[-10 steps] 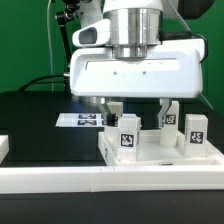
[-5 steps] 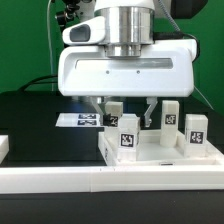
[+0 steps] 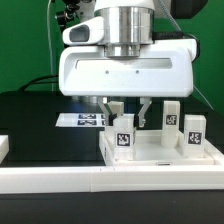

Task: Assemble square table

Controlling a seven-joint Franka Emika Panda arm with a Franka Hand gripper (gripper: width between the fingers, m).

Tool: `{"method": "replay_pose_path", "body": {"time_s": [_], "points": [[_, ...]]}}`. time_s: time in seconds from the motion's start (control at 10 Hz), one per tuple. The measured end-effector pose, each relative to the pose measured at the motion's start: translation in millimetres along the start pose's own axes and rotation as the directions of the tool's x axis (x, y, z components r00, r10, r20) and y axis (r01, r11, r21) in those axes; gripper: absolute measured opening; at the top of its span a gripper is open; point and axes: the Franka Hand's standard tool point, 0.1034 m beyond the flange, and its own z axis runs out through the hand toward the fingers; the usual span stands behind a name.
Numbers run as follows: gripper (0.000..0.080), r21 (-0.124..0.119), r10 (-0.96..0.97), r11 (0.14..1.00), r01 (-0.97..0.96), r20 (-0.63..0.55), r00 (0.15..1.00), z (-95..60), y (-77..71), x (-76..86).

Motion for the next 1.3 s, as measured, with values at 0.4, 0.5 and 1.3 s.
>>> {"method": "replay_pose_path", "body": {"time_s": [0.4, 0.5, 1.3], "points": [[0.0288, -0.002, 0.440, 0.898, -0.440, 0.001, 0.898, -0.2, -4.5, -5.1], [0.0288, 0.004, 0.515, 0.857, -0.515, 0.001, 0.857, 0.1, -4.3, -5.3], [0.0290, 0.004, 0.944, 0.327, -0.945, 0.034, 0.327, 0.3, -5.1, -5.4]]}}
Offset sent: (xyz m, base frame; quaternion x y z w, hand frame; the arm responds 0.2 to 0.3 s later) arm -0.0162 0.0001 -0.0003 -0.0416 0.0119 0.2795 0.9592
